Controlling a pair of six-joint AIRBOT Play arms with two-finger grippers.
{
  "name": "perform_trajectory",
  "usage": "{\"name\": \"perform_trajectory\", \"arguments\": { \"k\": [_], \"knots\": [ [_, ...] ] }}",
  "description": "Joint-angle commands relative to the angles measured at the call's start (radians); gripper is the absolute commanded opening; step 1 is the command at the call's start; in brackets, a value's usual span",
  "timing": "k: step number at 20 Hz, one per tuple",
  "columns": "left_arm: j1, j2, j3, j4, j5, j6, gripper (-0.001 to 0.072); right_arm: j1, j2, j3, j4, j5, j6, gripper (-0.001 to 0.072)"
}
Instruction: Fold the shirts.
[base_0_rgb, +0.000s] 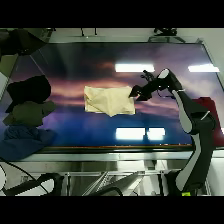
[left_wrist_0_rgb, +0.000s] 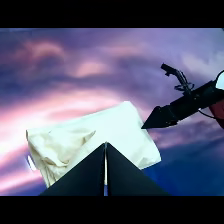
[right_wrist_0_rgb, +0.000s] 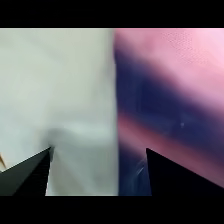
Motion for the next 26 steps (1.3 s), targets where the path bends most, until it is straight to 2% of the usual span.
{"name": "perform_trajectory", "arguments": {
  "k": [1, 2, 3, 4, 5, 7, 11, 12, 14, 17, 21, 24, 26],
  "knots": [
    [0.000, 0.000, 0.000, 0.002, 0.000, -0.002, 0.0012, 0.019, -0.054, -0.004, 0.123, -0.012, -0.055, 0.0661],
    [0.001, 0.000, 0.000, 0.002, 0.000, -0.002, 0.0012, 0.026, -0.060, -0.004, 0.158, -0.013, -0.071, 0.0660],
    [0.000, 0.000, 0.000, 0.002, 0.000, -0.002, 0.0012, 0.034, -0.060, -0.004, 0.193, -0.012, -0.089, 0.0608],
    [0.001, 0.000, 0.000, 0.002, 0.000, -0.002, 0.0012, 0.036, -0.058, -0.003, 0.241, -0.010, -0.123, 0.0388],
    [0.000, 0.000, 0.000, 0.002, 0.000, -0.002, 0.0012, 0.039, -0.053, -0.003, 0.304, -0.006, -0.160, 0.0118],
    [0.000, -0.001, 0.000, 0.001, 0.000, -0.002, 0.0012, 0.039, -0.019, 0.009, 0.360, -0.005, -0.187, 0.0025],
    [0.000, 0.000, 0.000, 0.001, -0.001, -0.002, 0.0012, -0.007, 0.139, 0.137, 0.360, -0.035, -0.172, 0.0024],
    [0.000, 0.000, 0.000, 0.000, 0.000, -0.002, 0.0012, -0.045, 0.172, 0.185, 0.351, -0.065, -0.143, 0.0023],
    [0.000, 0.000, 0.000, 0.000, 0.000, -0.006, 0.0012, -0.166, 0.206, 0.284, 0.283, -0.121, -0.011, 0.0023],
    [0.000, 0.000, 0.000, 0.000, 0.000, -0.010, 0.0012, -0.399, 0.216, 0.300, 0.262, -0.138, 0.109, 0.0023],
    [0.000, 0.000, 0.000, 0.000, 0.000, -0.018, 0.0012, -0.629, 0.233, 0.296, 0.238, -0.087, 0.168, 0.0023],
    [0.000, 0.000, 0.000, 0.000, 0.000, -0.018, 0.0012, -0.753, 0.267, 0.280, 0.133, -0.001, 0.314, 0.0024],
    [0.000, 0.000, 0.000, 0.000, 0.000, -0.018, 0.0011, -0.809, 0.290, 0.267, 0.013, 0.121, 0.416, 0.0023]
  ]
}}
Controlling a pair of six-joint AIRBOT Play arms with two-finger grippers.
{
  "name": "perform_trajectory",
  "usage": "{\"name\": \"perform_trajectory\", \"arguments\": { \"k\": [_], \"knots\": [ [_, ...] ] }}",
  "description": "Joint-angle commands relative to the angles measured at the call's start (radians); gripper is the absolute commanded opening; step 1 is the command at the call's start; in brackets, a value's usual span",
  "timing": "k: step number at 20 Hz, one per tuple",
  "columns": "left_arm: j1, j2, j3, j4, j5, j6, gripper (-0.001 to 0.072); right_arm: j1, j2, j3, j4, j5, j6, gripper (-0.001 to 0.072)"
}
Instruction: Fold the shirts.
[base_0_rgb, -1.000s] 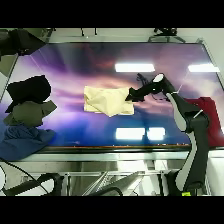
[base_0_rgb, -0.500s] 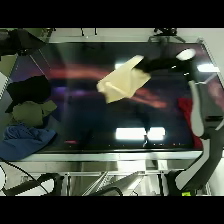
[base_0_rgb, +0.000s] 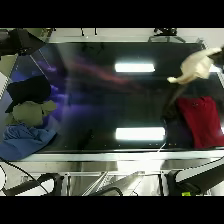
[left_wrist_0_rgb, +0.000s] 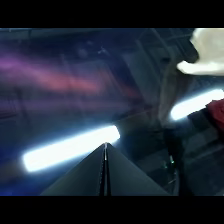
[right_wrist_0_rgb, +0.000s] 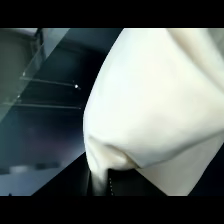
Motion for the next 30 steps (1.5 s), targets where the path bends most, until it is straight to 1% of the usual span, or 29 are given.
{"name": "perform_trajectory", "arguments": {
  "k": [1, 3, 5, 7, 10, 11, 12, 16, 20, 21, 22, 23, 24, 30],
  "knots": [
    [0.000, 0.000, 0.000, 0.001, 0.000, -0.002, 0.0012, -0.117, 0.037, -0.014, -0.180, 0.187, 0.185, 0.0024],
    [0.000, -0.001, 0.000, 0.001, 0.001, -0.002, 0.0012, -0.138, 0.053, -0.016, -0.227, 0.255, 0.227, 0.0023],
    [0.000, -0.001, 0.000, 0.001, 0.001, -0.002, 0.0012, -0.149, 0.075, -0.016, -0.240, 0.278, 0.266, 0.0024],
    [0.000, -0.001, 0.000, 0.001, 0.000, -0.002, 0.0012, -0.154, 0.101, -0.016, -0.285, 0.311, 0.314, 0.0024],
    [0.000, -0.001, 0.000, 0.002, 0.000, -0.002, 0.0012, -0.154, 0.130, -0.019, -0.473, 0.474, 0.387, 0.0024],
    [0.000, -0.001, 0.000, 0.002, -0.001, -0.002, 0.0012, -0.154, 0.144, -0.029, -0.546, 0.533, 0.400, 0.0023],
    [0.000, -0.001, 0.000, 0.002, -0.001, -0.002, 0.0012, -0.154, 0.164, -0.048, -0.620, 0.561, 0.404, 0.0023],
    [0.000, -0.001, 0.000, 0.002, -0.001, -0.001, 0.0012, -0.155, 0.250, -0.145, -0.772, 0.557, 0.405, 0.0024],
    [0.000, -0.001, 0.000, 0.002, -0.003, -0.001, 0.0012, -0.155, 0.265, -0.234, -0.787, 0.559, 0.405, 0.0033],
    [0.000, -0.001, 0.000, 0.002, -0.010, -0.001, 0.0012, -0.155, 0.265, -0.257, -0.788, 0.559, 0.405, 0.0080],
    [0.000, -0.001, 0.000, 0.002, -0.017, -0.001, 0.0012, -0.155, 0.265, -0.283, -0.792, 0.559, 0.404, 0.0373],
    [0.000, -0.001, 0.000, 0.002, -0.021, -0.001, 0.0012, -0.155, 0.265, -0.306, -0.793, 0.559, 0.394, 0.0720],
    [0.000, -0.001, 0.000, 0.002, -0.023, -0.001, 0.0012, -0.155, 0.265, -0.320, -0.792, 0.559, 0.378, 0.0702],
    [0.000, -0.001, 0.000, 0.002, -0.023, -0.002, 0.0012, -0.155, 0.266, -0.322, -0.789, 0.533, 0.374, 0.0702]
  ]
}}
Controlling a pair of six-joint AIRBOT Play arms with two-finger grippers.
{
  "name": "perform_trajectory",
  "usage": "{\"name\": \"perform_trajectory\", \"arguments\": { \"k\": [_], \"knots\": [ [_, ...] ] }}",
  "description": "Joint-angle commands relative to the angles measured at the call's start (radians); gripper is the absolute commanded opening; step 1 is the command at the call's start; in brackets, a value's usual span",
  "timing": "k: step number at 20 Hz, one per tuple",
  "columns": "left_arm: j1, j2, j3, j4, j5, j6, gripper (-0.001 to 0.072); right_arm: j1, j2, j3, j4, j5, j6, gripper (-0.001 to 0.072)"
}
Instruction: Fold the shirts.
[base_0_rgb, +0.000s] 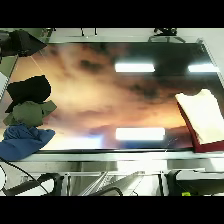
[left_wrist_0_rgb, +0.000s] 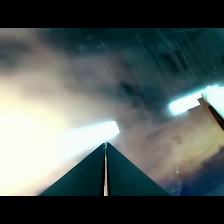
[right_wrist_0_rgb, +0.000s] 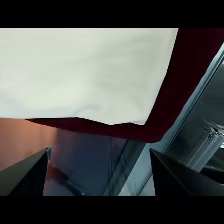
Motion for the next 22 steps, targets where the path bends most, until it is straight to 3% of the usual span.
{"name": "perform_trajectory", "arguments": {
  "k": [1, 4, 5, 6, 9, 12, 18, 22],
  "knots": [
    [0.000, -0.001, 0.000, 0.000, -0.002, 0.000, 0.0012, 0.000, 0.002, -0.008, 0.014, -0.032, -0.007, 0.0702],
    [0.000, 0.000, 0.000, -0.002, -0.001, 0.001, 0.0012, 0.019, 0.024, -0.008, 0.112, -0.116, -0.008, 0.0682],
    [0.000, -0.001, 0.000, -0.002, -0.001, 0.000, 0.0012, 0.050, 0.040, -0.008, 0.146, -0.159, -0.006, 0.0383],
    [-0.002, -0.001, 0.000, -0.002, -0.003, 0.000, 0.0012, 0.091, 0.055, -0.008, 0.160, -0.194, 0.004, 0.0021],
    [-0.032, 0.000, -0.006, -0.001, -0.025, 0.001, 0.0012, 0.301, 0.088, -0.028, 0.160, -0.248, -0.023, 0.0021],
    [-0.101, 0.060, -0.163, -0.001, -0.021, 0.012, 0.0012, 0.576, 0.128, -0.140, 0.146, -0.282, -0.062, 0.0021],
    [-0.329, 0.380, -0.904, 0.000, 0.137, -0.011, 0.0012, 1.121, 0.293, -0.658, 0.124, -0.536, -0.087, 0.0021],
    [-0.479, 0.575, -1.292, -0.001, 0.262, -0.090, 0.0012, 1.170, 0.339, -0.859, 0.143, -0.658, -0.134, 0.0021]
  ]
}}
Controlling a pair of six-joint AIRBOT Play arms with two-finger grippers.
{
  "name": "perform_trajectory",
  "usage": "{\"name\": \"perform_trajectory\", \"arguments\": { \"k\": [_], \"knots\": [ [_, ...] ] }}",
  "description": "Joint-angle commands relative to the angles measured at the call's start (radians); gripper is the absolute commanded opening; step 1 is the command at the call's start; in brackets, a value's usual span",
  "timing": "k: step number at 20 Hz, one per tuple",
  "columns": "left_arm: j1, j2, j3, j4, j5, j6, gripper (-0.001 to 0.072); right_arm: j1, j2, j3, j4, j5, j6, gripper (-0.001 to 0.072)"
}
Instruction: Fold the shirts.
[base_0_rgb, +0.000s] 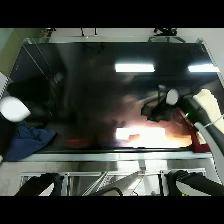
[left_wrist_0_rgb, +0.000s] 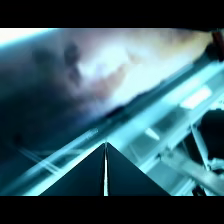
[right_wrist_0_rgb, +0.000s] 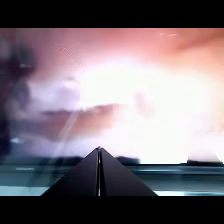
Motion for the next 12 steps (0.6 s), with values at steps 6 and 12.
{"name": "perform_trajectory", "arguments": {
  "k": [6, 12],
  "knots": [
    [-0.114, 0.257, -0.383, 0.000, 0.183, -0.097, 0.0012, 0.077, 0.031, -0.147, 0.023, -0.154, -0.065, 0.0022],
    [-0.114, 0.272, -0.388, 0.002, 0.173, -0.120, 0.0012, 0.077, 0.031, -0.147, 0.023, -0.154, -0.065, 0.0022]
  ]
}}
